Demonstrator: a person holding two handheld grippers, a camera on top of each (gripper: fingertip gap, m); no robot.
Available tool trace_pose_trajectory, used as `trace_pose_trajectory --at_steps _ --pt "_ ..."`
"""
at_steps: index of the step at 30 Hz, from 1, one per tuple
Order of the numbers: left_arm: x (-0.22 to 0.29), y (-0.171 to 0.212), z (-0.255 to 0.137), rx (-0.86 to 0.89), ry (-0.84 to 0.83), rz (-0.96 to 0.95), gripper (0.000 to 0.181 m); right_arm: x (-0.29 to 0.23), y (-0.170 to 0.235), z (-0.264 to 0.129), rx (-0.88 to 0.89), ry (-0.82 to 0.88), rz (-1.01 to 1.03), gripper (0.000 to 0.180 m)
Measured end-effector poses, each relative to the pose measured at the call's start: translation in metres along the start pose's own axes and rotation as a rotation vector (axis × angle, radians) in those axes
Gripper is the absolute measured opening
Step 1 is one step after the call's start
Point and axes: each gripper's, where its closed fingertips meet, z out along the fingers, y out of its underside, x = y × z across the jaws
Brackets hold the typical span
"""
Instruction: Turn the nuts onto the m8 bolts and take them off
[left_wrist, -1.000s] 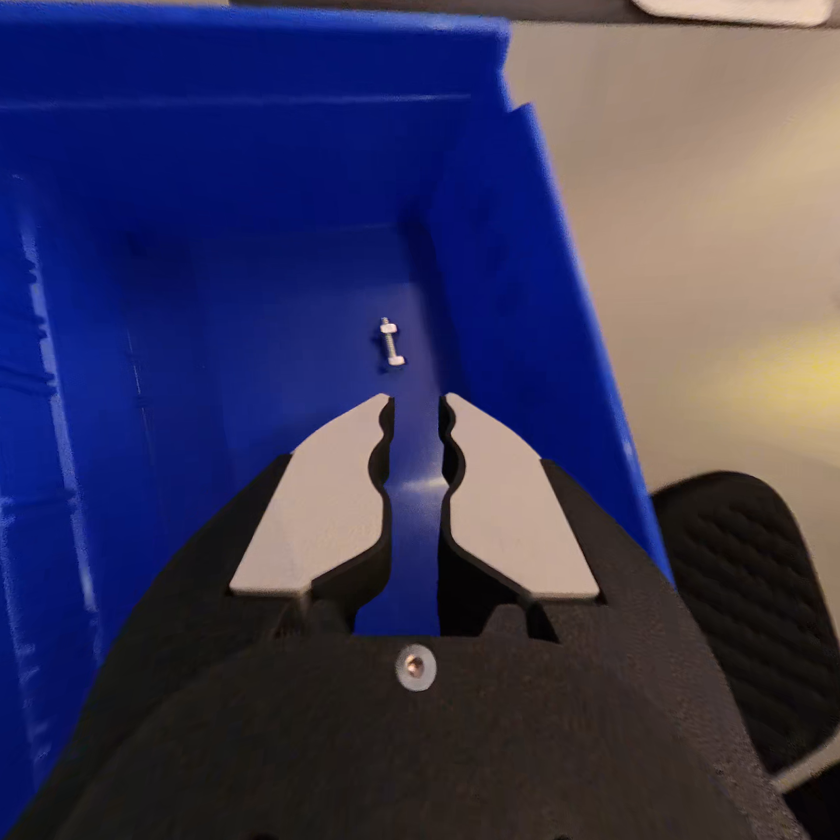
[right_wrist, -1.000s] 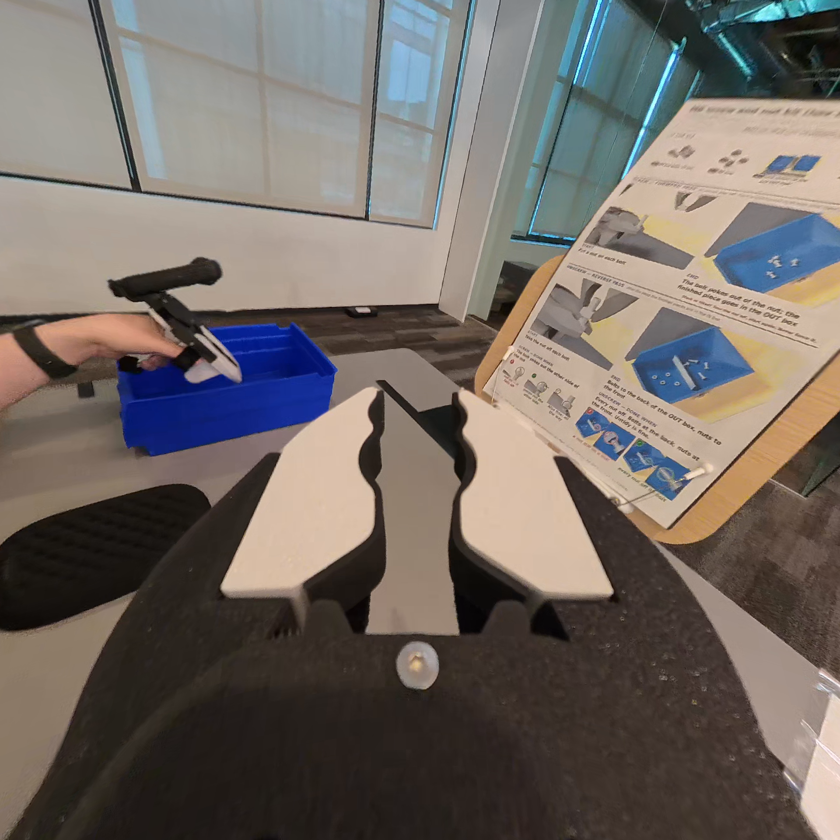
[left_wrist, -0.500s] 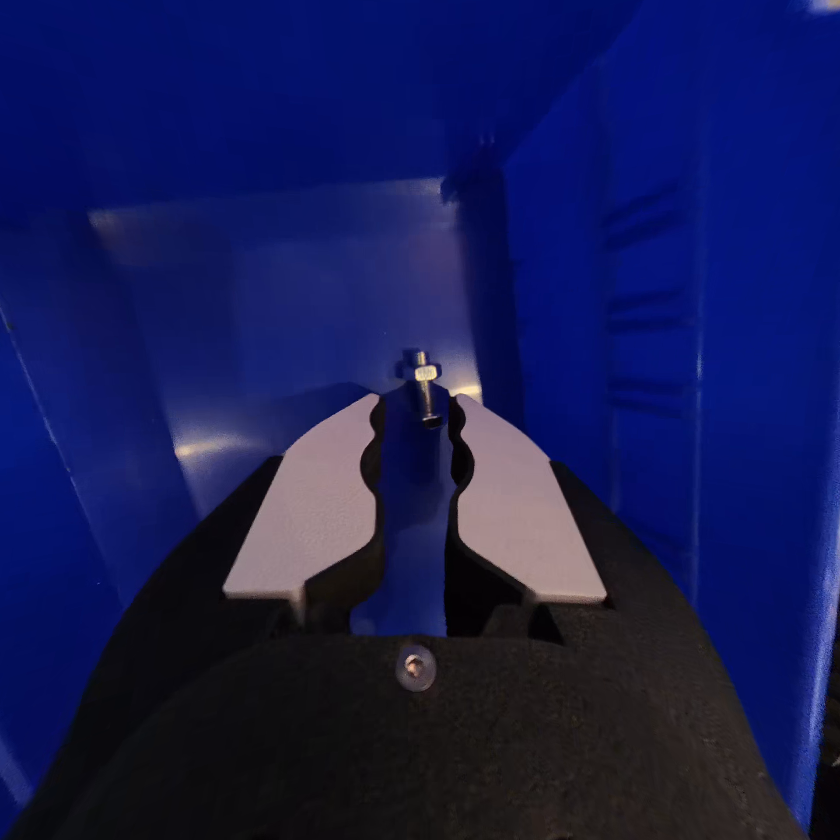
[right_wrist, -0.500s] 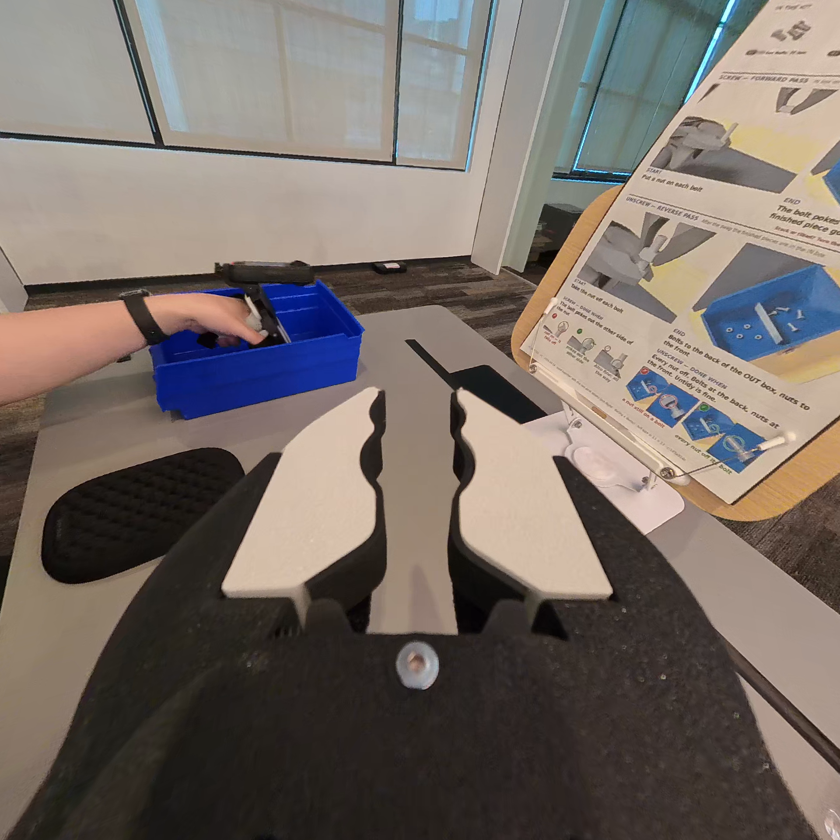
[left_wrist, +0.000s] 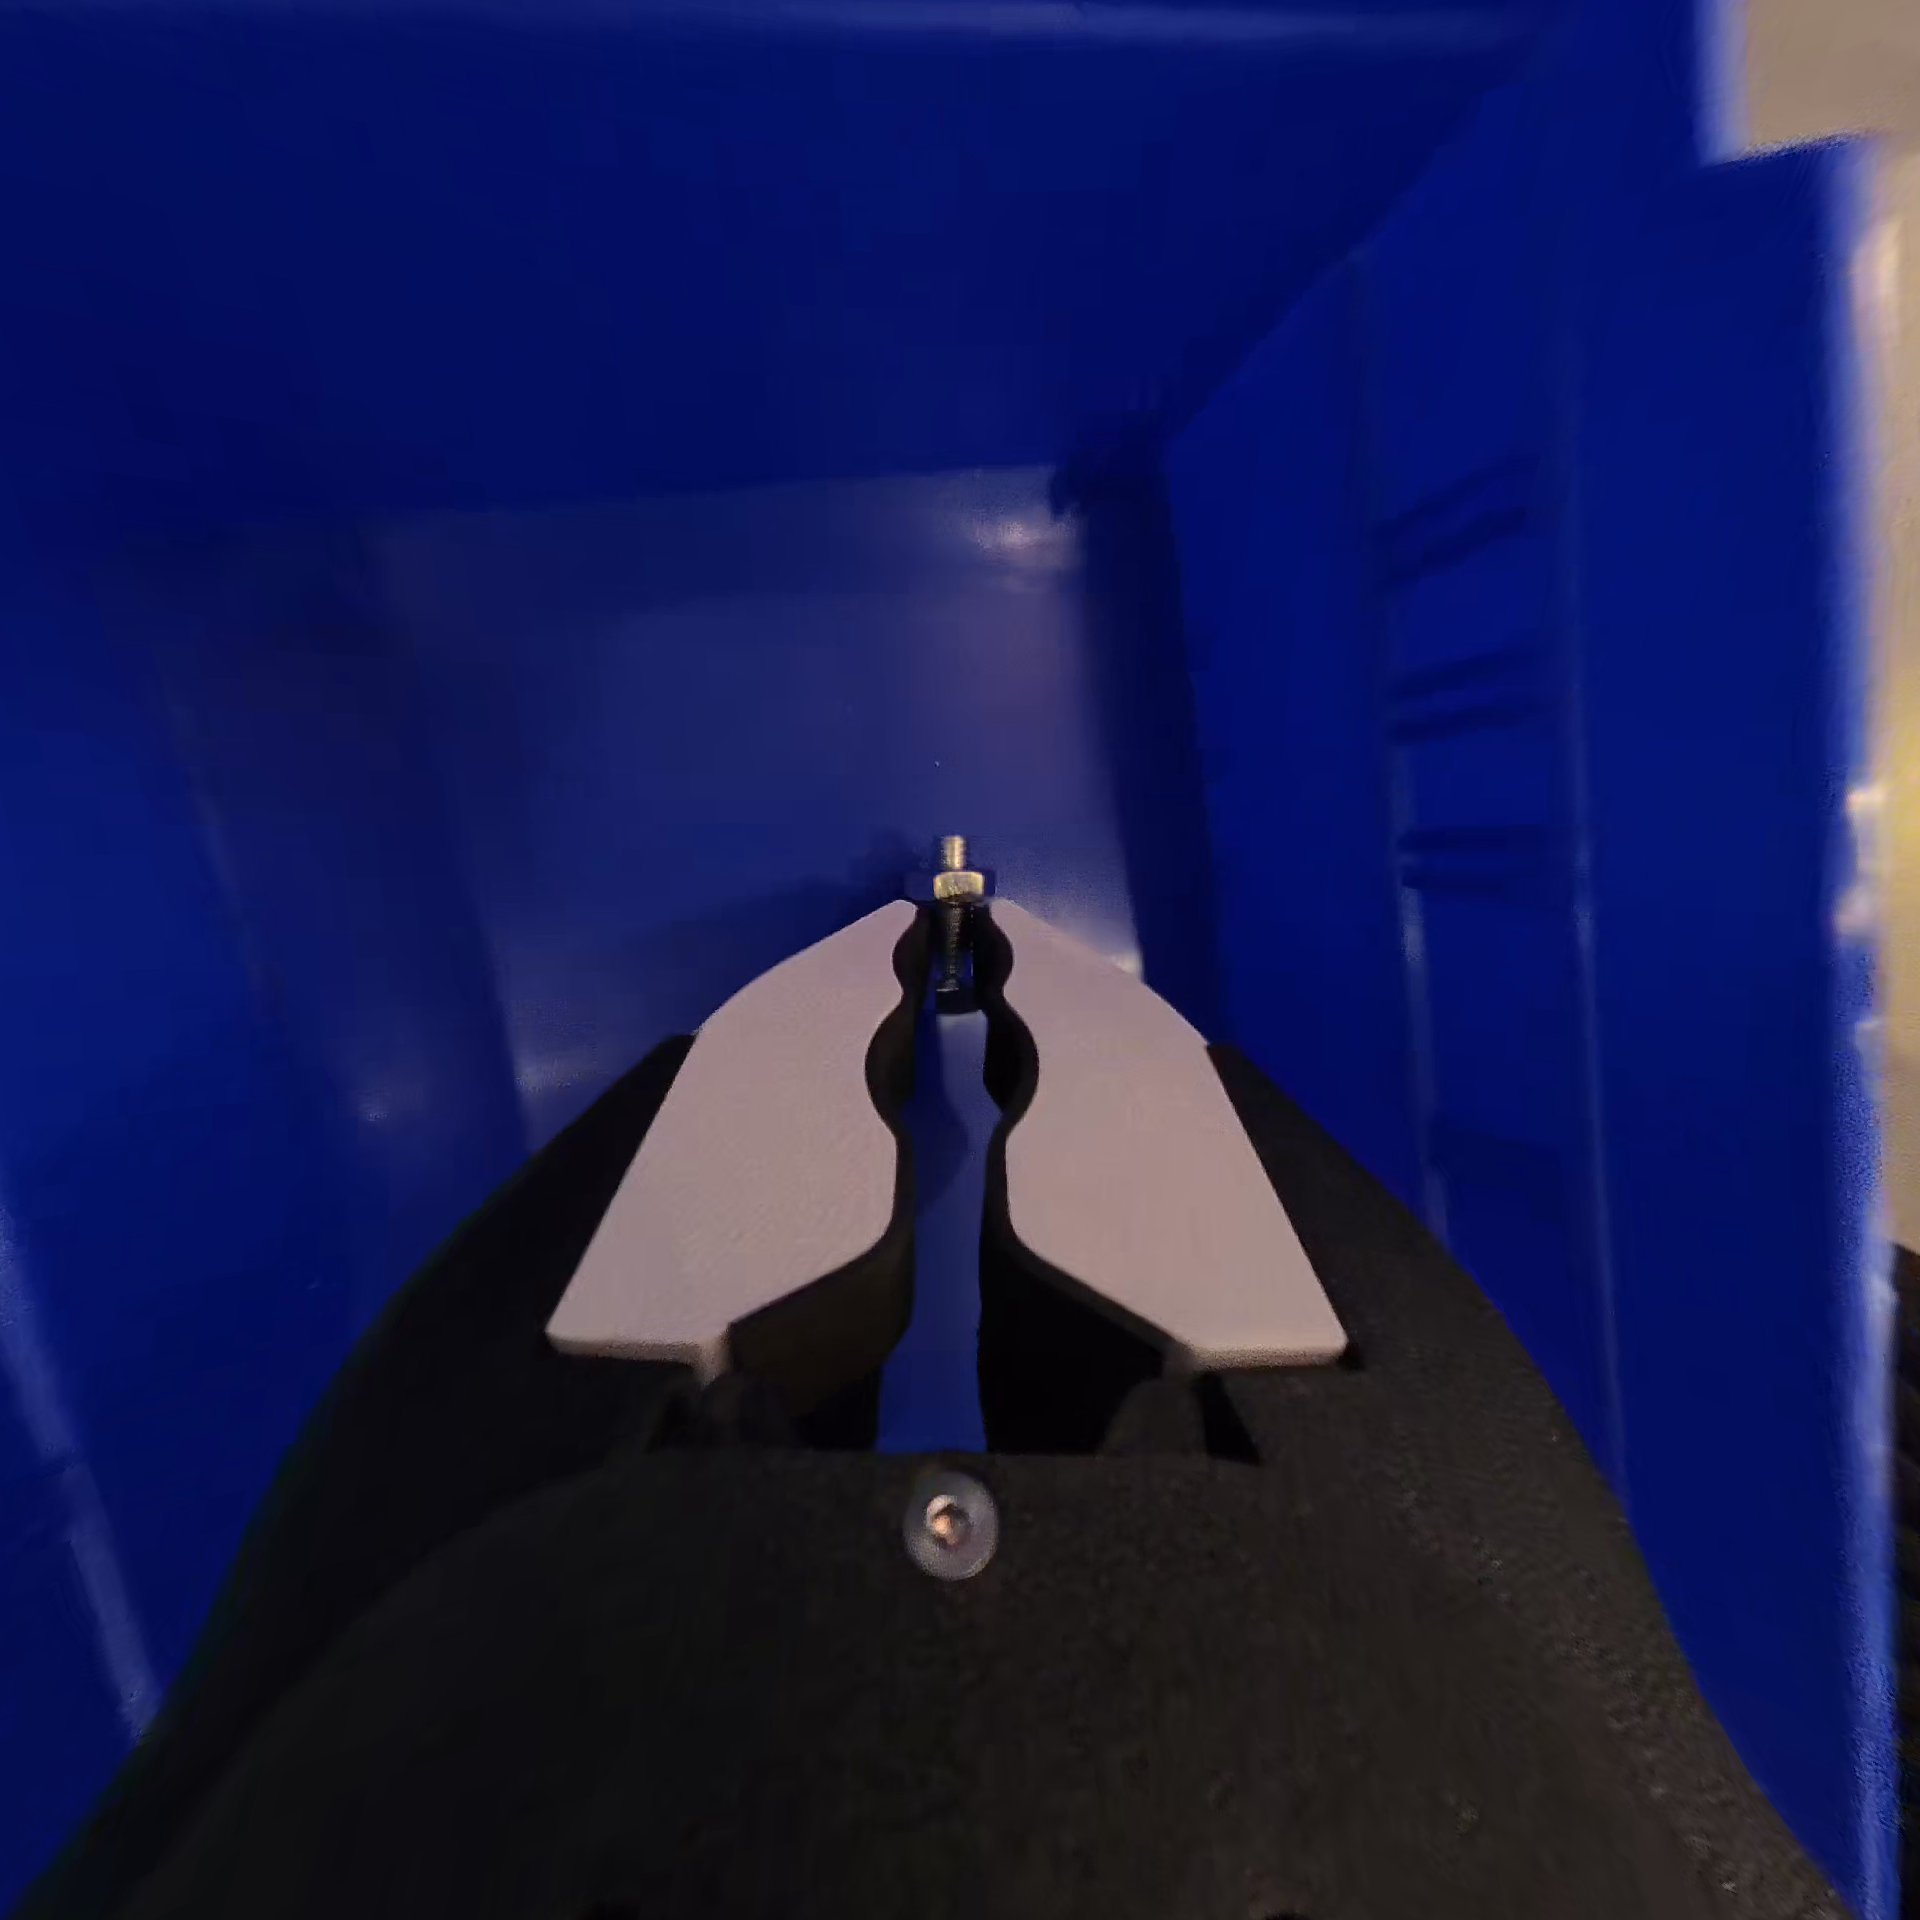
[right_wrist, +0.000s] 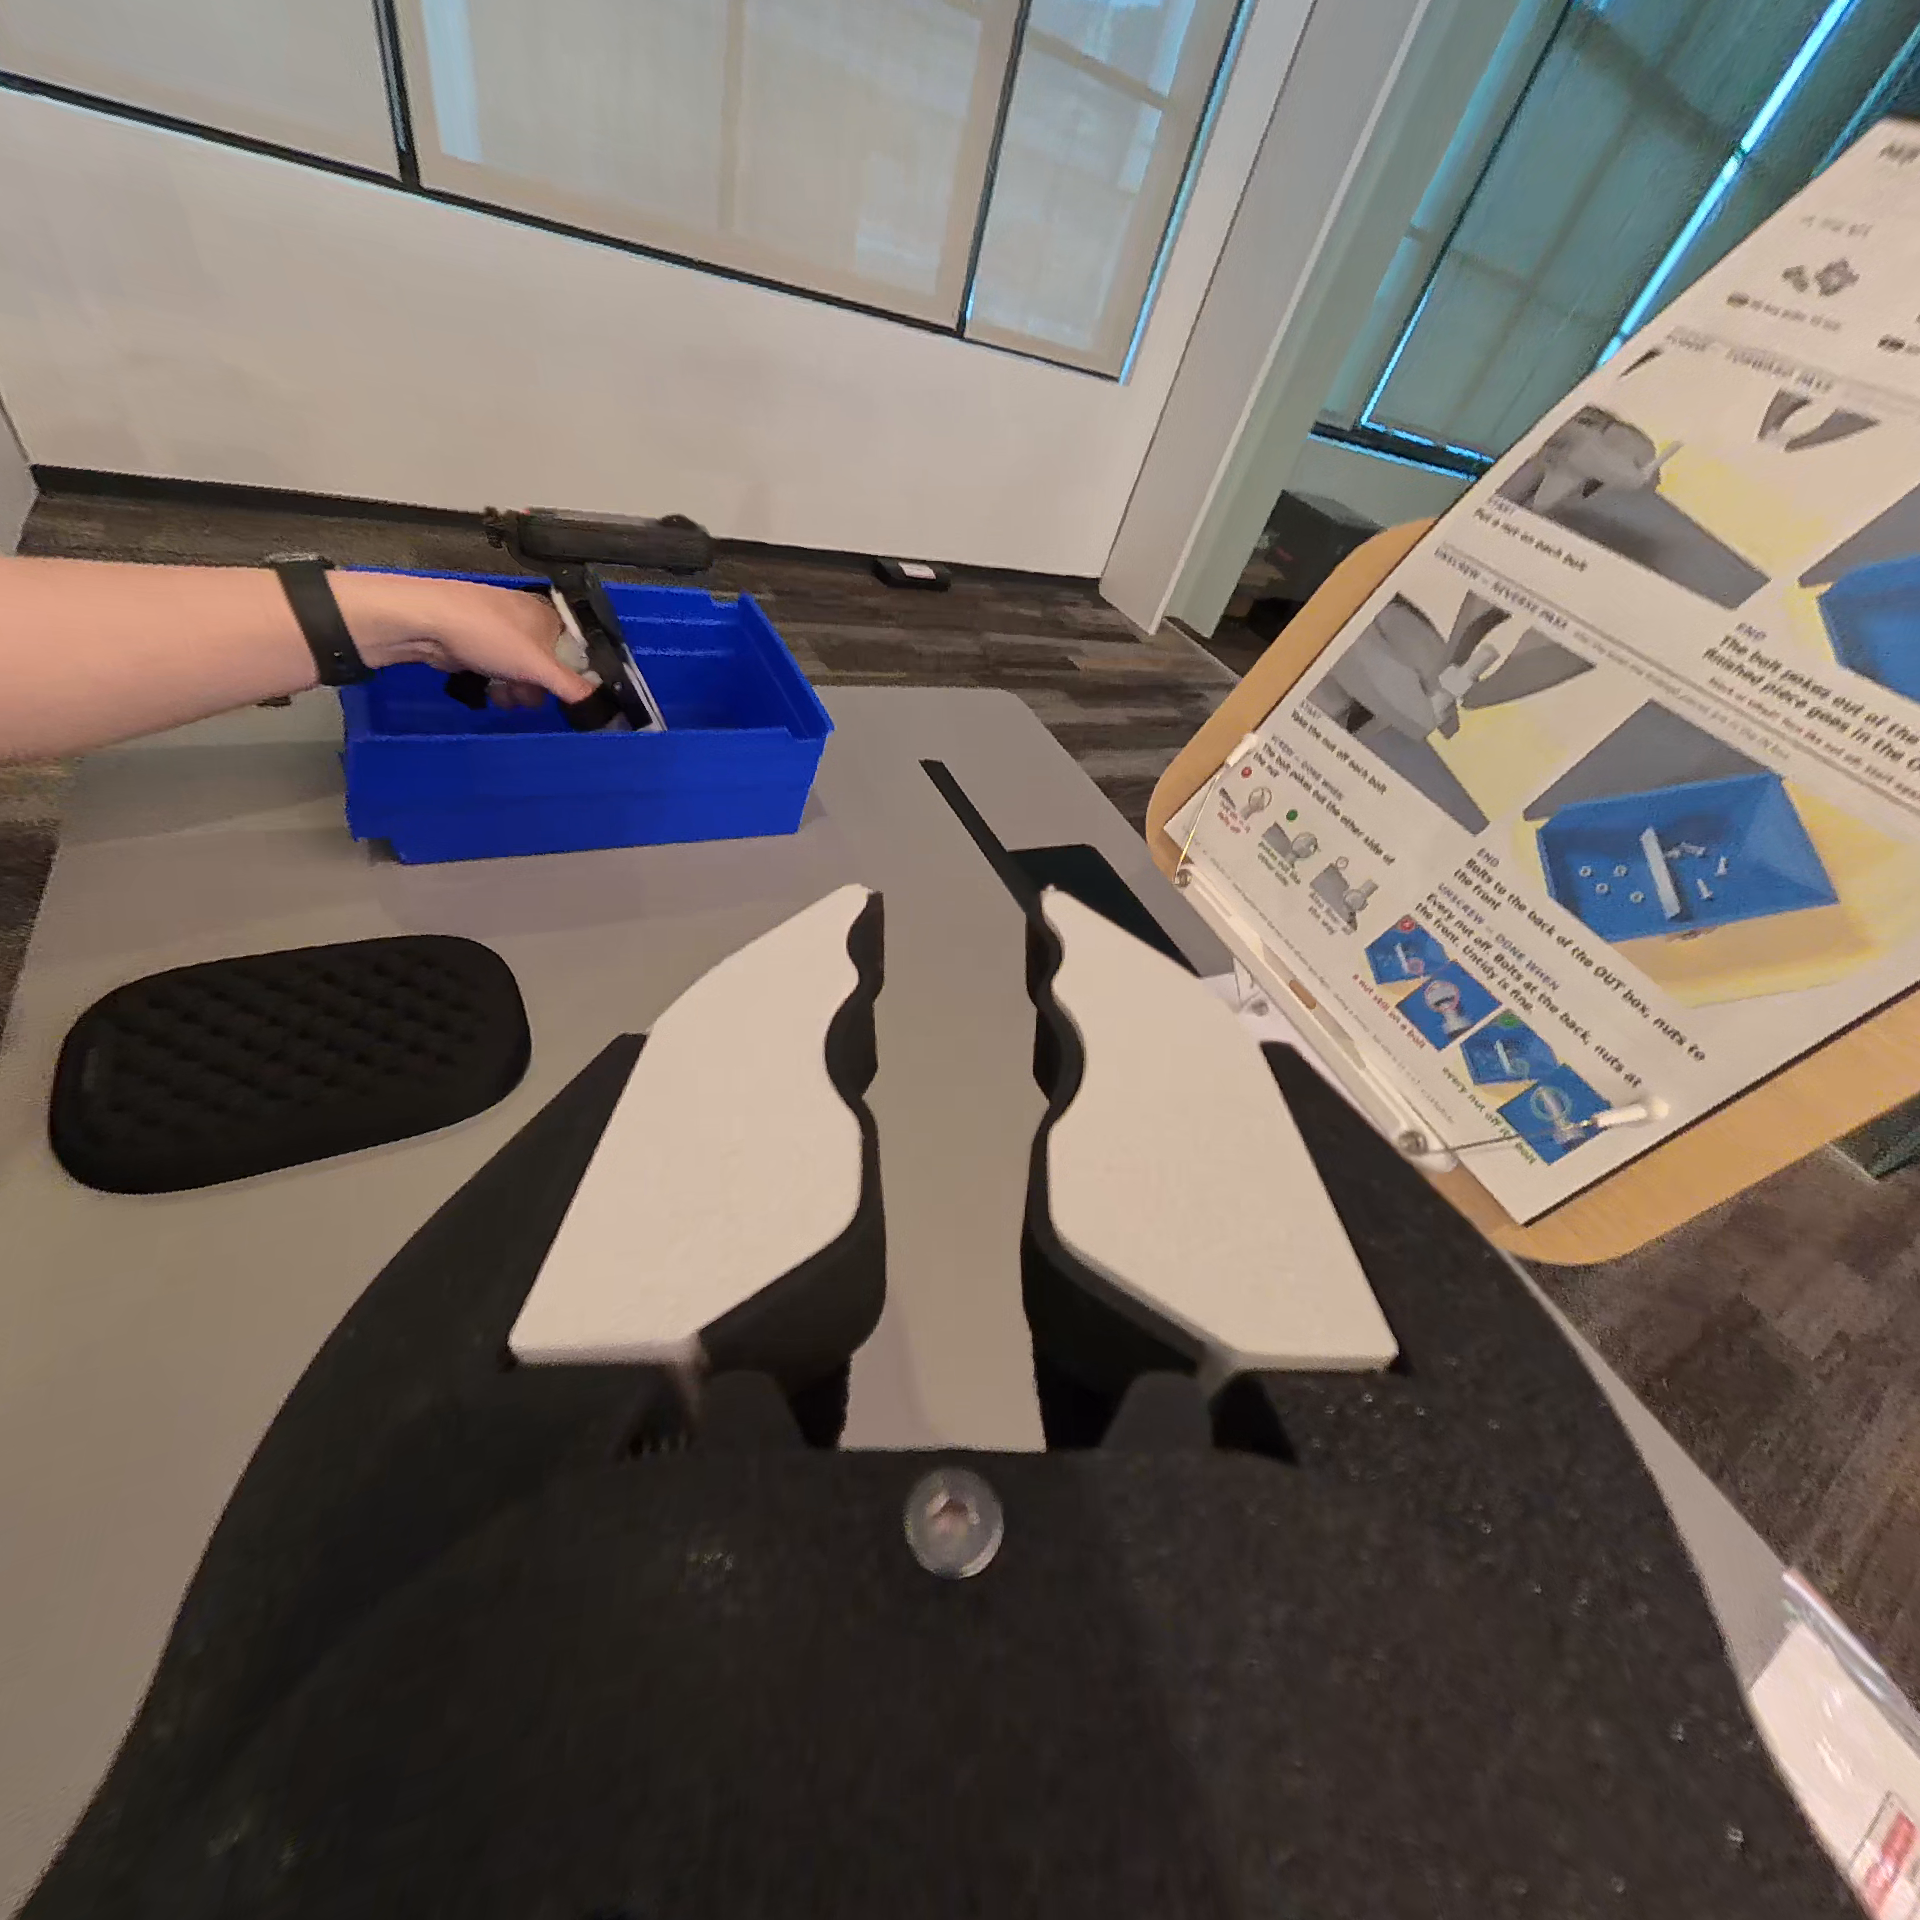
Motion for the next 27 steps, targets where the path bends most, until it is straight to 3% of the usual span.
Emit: trace_pose_trajectory --at_steps 3,6,8,12,19,27 --pt "0.009 -0.021 -0.039 0.205 0.03 0.048 0.008 0.003 -0.009 -0.006 0.038 -0.029 -0.008 0.025" --pt "0.048 -0.052 -0.101 0.471 0.062 0.186 0.007 0.003 -0.007 -0.007 0.062 -0.063 -0.014 0.024" --pt "0.101 -0.068 -0.145 0.631 0.159 0.283 0.008 0.0 -0.002 -0.005 0.091 -0.088 -0.016 0.024" --pt "0.244 -0.072 -0.204 0.79 0.536 0.483 0.007 -0.014 -0.004 0.009 0.18 -0.174 -0.005 0.021" --pt "0.429 -0.057 -0.218 0.829 0.915 0.754 0.007 -0.058 -0.041 0.008 0.403 -0.357 0.042 0.021" --pt "0.5 -0.065 -0.214 0.857 1.174 0.789 0.007 -0.035 -0.051 -0.02 0.491 -0.351 0.138 0.019"
